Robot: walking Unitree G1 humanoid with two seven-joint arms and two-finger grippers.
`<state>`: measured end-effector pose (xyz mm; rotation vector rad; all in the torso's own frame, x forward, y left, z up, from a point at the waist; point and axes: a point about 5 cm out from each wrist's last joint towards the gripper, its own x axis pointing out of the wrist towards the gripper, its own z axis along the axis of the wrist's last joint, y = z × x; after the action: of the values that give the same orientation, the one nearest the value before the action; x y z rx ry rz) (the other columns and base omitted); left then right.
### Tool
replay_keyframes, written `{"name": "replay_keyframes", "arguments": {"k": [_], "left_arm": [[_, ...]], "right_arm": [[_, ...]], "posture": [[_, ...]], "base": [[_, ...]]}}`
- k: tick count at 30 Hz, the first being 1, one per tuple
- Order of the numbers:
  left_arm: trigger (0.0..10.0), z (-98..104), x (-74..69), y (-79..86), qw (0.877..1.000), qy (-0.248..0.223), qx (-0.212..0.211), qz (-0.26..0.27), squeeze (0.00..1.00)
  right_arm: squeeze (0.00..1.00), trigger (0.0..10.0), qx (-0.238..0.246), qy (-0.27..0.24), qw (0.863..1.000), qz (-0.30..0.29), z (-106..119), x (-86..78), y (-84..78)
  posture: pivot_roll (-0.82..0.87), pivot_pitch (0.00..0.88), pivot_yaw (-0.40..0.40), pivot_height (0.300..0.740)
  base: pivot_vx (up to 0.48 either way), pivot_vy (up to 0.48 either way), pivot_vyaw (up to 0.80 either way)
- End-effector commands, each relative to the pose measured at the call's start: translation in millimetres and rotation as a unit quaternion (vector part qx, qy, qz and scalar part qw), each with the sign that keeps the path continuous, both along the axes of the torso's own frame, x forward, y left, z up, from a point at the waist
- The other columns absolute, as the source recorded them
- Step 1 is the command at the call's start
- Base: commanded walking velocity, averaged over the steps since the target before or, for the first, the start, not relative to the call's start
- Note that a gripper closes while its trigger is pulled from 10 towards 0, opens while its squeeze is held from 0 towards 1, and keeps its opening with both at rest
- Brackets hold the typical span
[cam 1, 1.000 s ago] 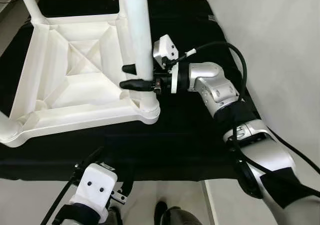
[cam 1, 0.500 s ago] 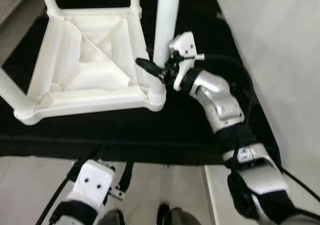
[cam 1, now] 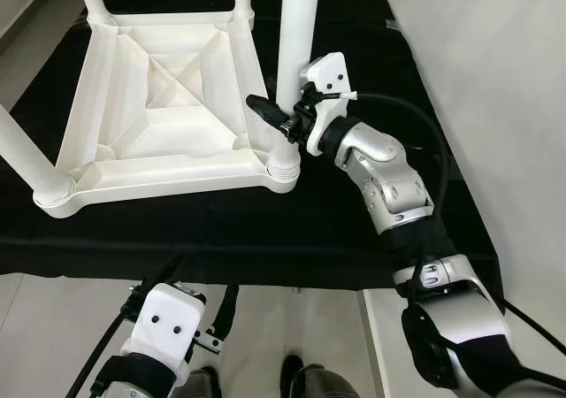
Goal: Building children table
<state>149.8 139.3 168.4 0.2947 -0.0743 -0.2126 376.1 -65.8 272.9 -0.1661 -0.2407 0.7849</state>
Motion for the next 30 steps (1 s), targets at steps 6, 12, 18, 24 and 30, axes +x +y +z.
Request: {"name": "replay_keyframes", "arguments": {"k": [6, 12, 18, 24, 30], "left_arm": [[10.0, -6.0, -1.7, -0.2, 1.000, 0.014, 0.002, 0.001, 0.00], [10.0, -6.4, -2.0, -0.2, 1.000, 0.014, 0.002, 0.003, 0.00], [10.0, -7.4, -2.2, -0.3, 1.000, 0.015, 0.005, 0.004, 0.00], [10.0, -7.9, -2.3, -0.2, 1.000, 0.015, 0.006, 0.005, 0.00], [10.0, -7.9, -2.3, -0.2, 1.000, 0.014, 0.005, 0.006, 0.00]], "right_arm": [[0.00, 10.0, -0.026, 0.146, 0.980, -0.136, -56.1, 9.8, -18.4], [0.00, 10.0, 0.011, 0.193, 0.962, -0.191, -72.0, 0.9, -12.3], [0.00, 10.0, 0.098, 0.234, 0.942, -0.222, -91.8, -35.0, 20.8], [0.00, 10.0, 0.102, 0.245, 0.937, -0.229, -92.6, -36.5, 28.9], [0.00, 10.0, 0.093, 0.242, 0.942, -0.212, -91.2, -38.7, 33.4]], "posture": [[-0.02, 0.274, -0.126, 0.740], [-0.02, 0.274, -0.131, 0.740], [-0.02, 0.265, -0.129, 0.740], [-0.01, 0.255, -0.129, 0.740], [-0.01, 0.253, -0.131, 0.740]], "base": [[0.000, 0.000, 0.00], [0.000, 0.000, 0.00], [0.000, 0.000, 0.00], [0.000, 0.000, 0.00], [0.000, 0.000, 0.00]]}}
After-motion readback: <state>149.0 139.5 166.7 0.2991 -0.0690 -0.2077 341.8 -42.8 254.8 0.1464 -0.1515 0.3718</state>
